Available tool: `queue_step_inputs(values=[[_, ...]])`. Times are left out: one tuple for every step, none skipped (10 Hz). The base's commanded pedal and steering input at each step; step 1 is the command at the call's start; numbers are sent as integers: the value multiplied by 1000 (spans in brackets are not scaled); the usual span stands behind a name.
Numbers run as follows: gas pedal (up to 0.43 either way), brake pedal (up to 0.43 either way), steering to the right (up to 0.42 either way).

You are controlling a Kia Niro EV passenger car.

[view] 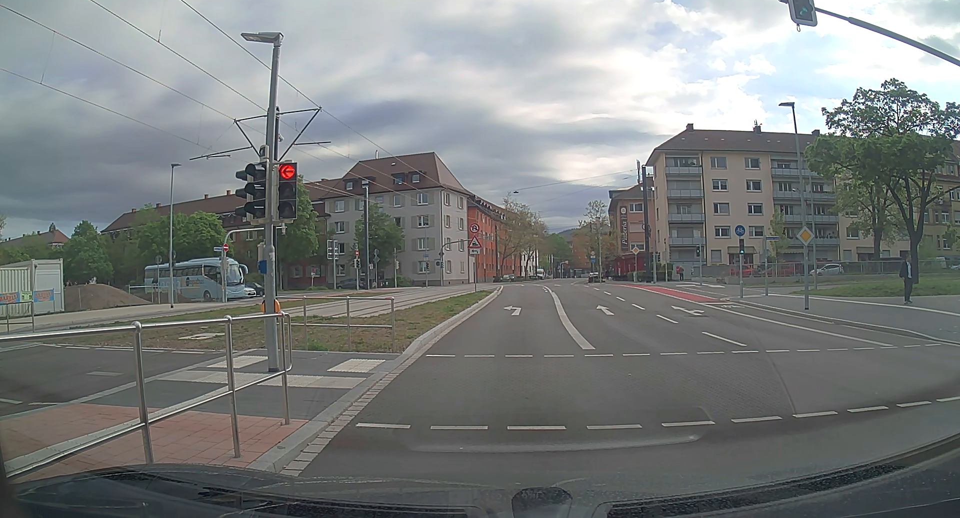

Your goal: Follow the waypoints while adhering to traffic rules and regulations

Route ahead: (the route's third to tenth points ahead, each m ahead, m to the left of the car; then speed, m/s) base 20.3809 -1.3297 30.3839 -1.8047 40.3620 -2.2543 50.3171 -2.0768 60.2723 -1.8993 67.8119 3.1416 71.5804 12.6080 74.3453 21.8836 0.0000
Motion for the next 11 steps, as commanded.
queue_step_inputs(values=[[0,256,0],[0,256,0],[0,256,0],[0,256,0],[0,256,0],[0,256,0],[0,256,0],[0,256,0],[0,256,0],[0,256,0],[0,256,0]])
